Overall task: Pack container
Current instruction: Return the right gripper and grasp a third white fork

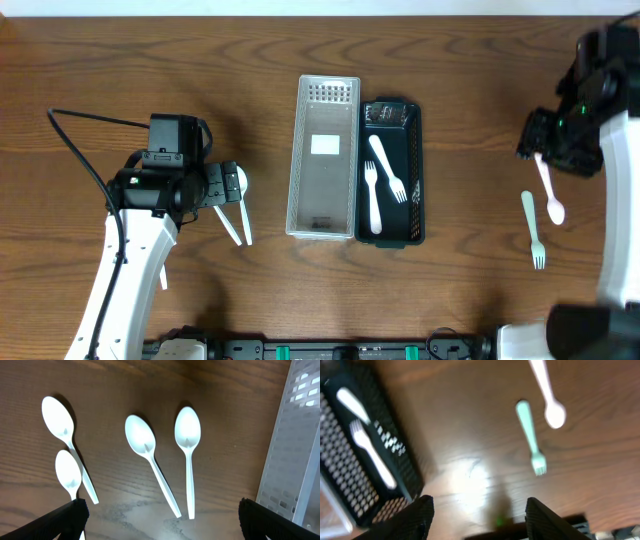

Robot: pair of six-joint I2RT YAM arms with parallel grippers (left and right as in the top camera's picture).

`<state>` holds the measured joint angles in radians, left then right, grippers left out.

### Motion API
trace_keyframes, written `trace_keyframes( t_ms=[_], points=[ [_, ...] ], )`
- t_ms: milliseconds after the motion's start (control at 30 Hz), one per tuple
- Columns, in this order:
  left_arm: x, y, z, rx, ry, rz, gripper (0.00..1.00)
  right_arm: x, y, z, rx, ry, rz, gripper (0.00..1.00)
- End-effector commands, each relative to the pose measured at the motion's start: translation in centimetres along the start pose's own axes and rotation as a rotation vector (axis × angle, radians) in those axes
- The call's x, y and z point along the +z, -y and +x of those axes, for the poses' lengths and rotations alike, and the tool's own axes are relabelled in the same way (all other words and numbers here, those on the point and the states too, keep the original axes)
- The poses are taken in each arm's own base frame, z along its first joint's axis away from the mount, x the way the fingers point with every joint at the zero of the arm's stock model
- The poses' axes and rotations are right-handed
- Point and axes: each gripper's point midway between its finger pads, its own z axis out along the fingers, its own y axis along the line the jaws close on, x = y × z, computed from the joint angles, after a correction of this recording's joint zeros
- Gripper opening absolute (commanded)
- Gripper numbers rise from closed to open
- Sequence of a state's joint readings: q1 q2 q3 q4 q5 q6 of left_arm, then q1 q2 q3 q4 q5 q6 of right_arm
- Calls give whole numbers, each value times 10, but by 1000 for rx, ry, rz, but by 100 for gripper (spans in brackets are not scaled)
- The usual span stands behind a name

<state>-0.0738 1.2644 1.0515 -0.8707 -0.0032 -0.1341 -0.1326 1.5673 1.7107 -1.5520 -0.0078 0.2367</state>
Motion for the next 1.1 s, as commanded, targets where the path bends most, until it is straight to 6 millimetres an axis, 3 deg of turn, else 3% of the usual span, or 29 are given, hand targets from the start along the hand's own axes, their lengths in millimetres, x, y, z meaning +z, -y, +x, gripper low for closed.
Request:
trace_keyframes(
  t_ms=[0,100,167,233,300,367,467,567,667,767,900,1067],
  points=[
    [-3,1,-5,2,11,-1,98,-11,-12,38,-60,28,-127,63],
    [-3,1,-5,2,11,-1,98,0,-8,74,-54,26,-158,64],
    [-3,1,-5,2,11,-1,98,10,-3,98,-21,-2,-155,71],
    [-3,1,-5,2,11,-1,98,23,1,123,22,-49,-158,79],
    [-3,1,-5,2,11,-1,98,36,1,143,59,-93,-175,99],
    [-3,1,-5,2,11,-1,98,44,-1,149,67,-109,-187,99],
    [-3,1,-5,2,11,-1,98,50,-4,142,77,-93,-201,99],
    [-3,1,-5,2,11,-1,98,52,-6,106,65,46,-201,99],
    [-3,1,-5,2,10,-1,98,53,23,69,92,199,-41,99],
    [-3,1,-5,2,10,-1,98,55,49,49,52,260,92,99],
    [-3,1,-5,2,11,-1,98,72,62,49,-108,168,147,99],
    [-3,1,-5,2,10,-1,98,103,71,57,-139,-1,171,99]
  ],
)
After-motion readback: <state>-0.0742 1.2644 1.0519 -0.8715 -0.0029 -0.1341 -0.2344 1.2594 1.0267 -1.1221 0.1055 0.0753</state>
